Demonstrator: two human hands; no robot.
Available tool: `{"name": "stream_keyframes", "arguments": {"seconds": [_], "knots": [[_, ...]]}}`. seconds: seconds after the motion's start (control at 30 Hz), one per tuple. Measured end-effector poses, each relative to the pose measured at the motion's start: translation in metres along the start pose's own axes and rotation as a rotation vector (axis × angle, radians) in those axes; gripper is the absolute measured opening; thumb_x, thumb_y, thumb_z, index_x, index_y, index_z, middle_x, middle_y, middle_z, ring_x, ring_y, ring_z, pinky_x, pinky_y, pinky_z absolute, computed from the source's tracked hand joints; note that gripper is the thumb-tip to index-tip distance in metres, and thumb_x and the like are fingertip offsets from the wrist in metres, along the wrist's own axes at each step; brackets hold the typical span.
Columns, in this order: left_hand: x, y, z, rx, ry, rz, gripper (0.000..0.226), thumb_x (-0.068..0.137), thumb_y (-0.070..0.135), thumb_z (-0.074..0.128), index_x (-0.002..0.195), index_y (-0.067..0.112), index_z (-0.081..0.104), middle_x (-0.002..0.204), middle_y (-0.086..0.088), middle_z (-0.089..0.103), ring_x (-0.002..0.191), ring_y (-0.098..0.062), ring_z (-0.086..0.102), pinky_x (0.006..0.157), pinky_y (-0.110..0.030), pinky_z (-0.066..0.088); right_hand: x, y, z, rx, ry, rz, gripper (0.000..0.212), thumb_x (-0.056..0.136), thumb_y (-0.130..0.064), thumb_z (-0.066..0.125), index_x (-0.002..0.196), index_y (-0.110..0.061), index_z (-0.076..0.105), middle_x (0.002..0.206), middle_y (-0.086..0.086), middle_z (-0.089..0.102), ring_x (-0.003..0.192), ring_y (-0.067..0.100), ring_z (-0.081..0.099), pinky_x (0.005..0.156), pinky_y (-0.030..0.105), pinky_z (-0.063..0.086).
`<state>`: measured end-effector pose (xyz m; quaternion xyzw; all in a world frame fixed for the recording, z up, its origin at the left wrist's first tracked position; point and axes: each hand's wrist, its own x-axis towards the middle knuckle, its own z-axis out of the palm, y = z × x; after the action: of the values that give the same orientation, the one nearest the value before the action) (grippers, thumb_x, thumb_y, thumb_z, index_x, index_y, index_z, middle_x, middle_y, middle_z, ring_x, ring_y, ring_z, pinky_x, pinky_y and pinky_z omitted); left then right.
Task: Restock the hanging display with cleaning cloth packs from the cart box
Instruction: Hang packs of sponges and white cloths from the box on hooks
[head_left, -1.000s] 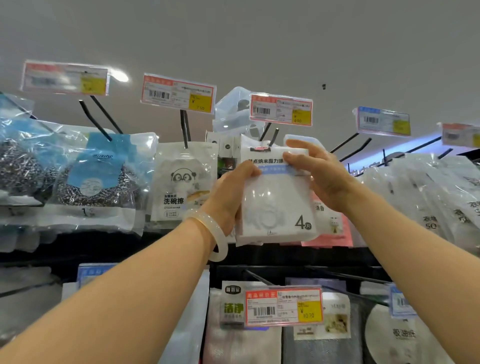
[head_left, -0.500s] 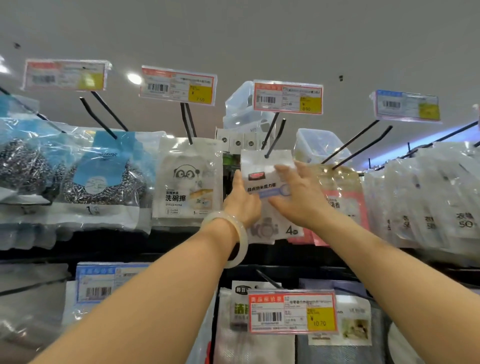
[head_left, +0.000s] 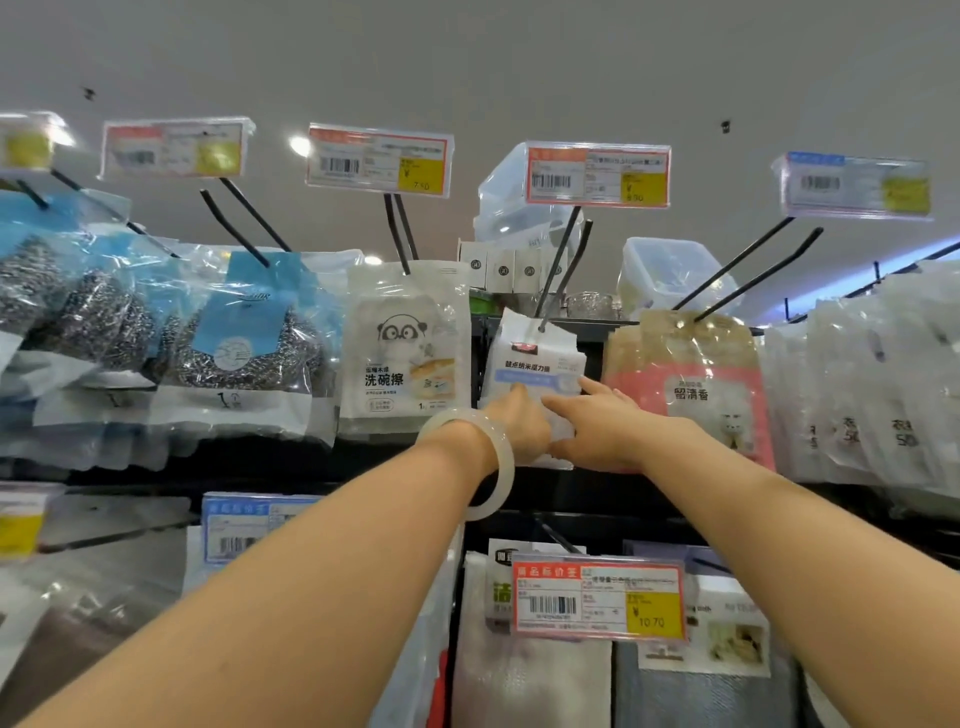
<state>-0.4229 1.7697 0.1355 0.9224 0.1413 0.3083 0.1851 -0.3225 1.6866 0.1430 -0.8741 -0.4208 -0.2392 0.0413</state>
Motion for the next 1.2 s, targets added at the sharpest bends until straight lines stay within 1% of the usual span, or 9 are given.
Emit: {"name": "stream_keyframes", "arguments": {"seconds": [0.1, 0.27, 0.43, 0.53, 0.7, 0.83, 0.97, 1.1, 1.2], "knots": [[-0.012, 0.002, -0.006, 0.031, 0.0, 0.006, 0.043, 0.095, 0.008, 0.041, 0.136, -0.004, 0.036, 0.141, -0.02, 0.042, 0.129, -0.031, 0.042, 0.101, -0.032, 0.034, -0.017, -0.006, -0.014, 0.008, 0.06, -0.011, 0.06, 0.091, -0.038, 0.051, 0.144, -0.021, 0.031, 0.155, 0.004, 0.026, 0.146, 0.025, 0.005, 0.117, 0.048, 0.014], [-0.045, 0.003, -0.011, 0.071, 0.035, 0.131, 0.058, 0.091, 0.017, 0.051, 0.143, 0.009, 0.027, 0.146, -0.012, 0.037, 0.133, -0.026, 0.036, 0.108, -0.036, 0.032, -0.051, -0.024, -0.029, 0.098, 0.228, -0.084, 0.051, 0.09, -0.029, 0.056, 0.137, -0.016, 0.041, 0.141, 0.01, 0.042, 0.135, 0.031, 0.028, 0.108, 0.048, 0.032], [-0.073, -0.002, -0.022, 0.358, 0.238, 0.171, 0.066, 0.085, 0.027, 0.057, 0.143, 0.016, 0.027, 0.142, -0.012, 0.038, 0.131, -0.03, 0.034, 0.107, -0.045, 0.034, -0.075, -0.048, -0.025, 0.196, 0.377, -0.118, 0.06, 0.086, -0.019, 0.061, 0.14, -0.015, 0.036, 0.149, 0.008, 0.033, 0.136, 0.032, 0.027, 0.109, 0.049, 0.03], [-0.091, -0.01, -0.038, 0.435, 0.239, 0.121, 0.067, 0.084, 0.026, 0.059, 0.143, 0.018, 0.027, 0.145, -0.011, 0.033, 0.135, -0.03, 0.027, 0.109, -0.045, 0.031, -0.089, -0.069, -0.025, 0.241, 0.367, -0.129, 0.065, 0.086, -0.02, 0.062, 0.143, -0.014, 0.03, 0.15, 0.009, 0.029, 0.138, 0.032, 0.024, 0.112, 0.046, 0.025], [-0.133, -0.045, -0.078, 0.495, 0.271, 0.137, 0.064, 0.084, 0.029, 0.06, 0.139, 0.015, 0.031, 0.139, -0.011, 0.039, 0.129, -0.03, 0.034, 0.106, -0.046, 0.034, -0.11, -0.128, -0.042, 0.28, 0.359, -0.233, 0.069, 0.083, -0.024, 0.066, 0.142, -0.015, 0.031, 0.147, 0.012, 0.033, 0.134, 0.034, 0.031, 0.11, 0.043, 0.028], [-0.18, -0.09, -0.121, 0.544, 0.306, 0.071, 0.061, 0.084, 0.025, 0.059, 0.138, 0.013, 0.033, 0.136, -0.015, 0.04, 0.126, -0.034, 0.037, 0.104, -0.048, 0.036, -0.121, -0.203, -0.05, 0.28, 0.346, -0.345, 0.064, 0.084, -0.026, 0.064, 0.14, -0.012, 0.034, 0.143, 0.016, 0.038, 0.132, 0.034, 0.033, 0.108, 0.044, 0.03], [-0.265, -0.164, -0.176, 0.601, 0.311, -0.075, 0.066, 0.082, 0.027, 0.06, 0.14, 0.013, 0.031, 0.139, -0.016, 0.038, 0.129, -0.035, 0.034, 0.105, -0.047, 0.034, -0.134, -0.317, -0.044, 0.386, 0.297, -0.484, 0.065, 0.085, -0.023, 0.061, 0.142, -0.012, 0.031, 0.144, 0.016, 0.036, 0.132, 0.034, 0.034, 0.109, 0.043, 0.03], [-0.376, -0.254, -0.223, 0.684, 0.233, -0.279, 0.066, 0.084, 0.028, 0.059, 0.14, 0.009, 0.03, 0.14, -0.017, 0.036, 0.129, -0.036, 0.034, 0.104, -0.046, 0.035, -0.166, -0.455, -0.016, 0.481, 0.176, -0.667, 0.071, 0.086, -0.028, 0.062, 0.144, -0.015, 0.025, 0.149, 0.011, 0.03, 0.135, 0.033, 0.03, 0.109, 0.047, 0.031], [-0.463, -0.316, -0.255, 0.72, 0.164, -0.514, 0.064, 0.083, 0.031, 0.06, 0.138, 0.012, 0.032, 0.141, -0.016, 0.034, 0.128, -0.035, 0.034, 0.102, -0.048, 0.037, -0.2, -0.559, 0.015, 0.515, 0.046, -0.819, 0.069, 0.086, -0.033, 0.062, 0.143, -0.016, 0.027, 0.147, 0.014, 0.031, 0.133, 0.036, 0.031, 0.106, 0.05, 0.035]]}}
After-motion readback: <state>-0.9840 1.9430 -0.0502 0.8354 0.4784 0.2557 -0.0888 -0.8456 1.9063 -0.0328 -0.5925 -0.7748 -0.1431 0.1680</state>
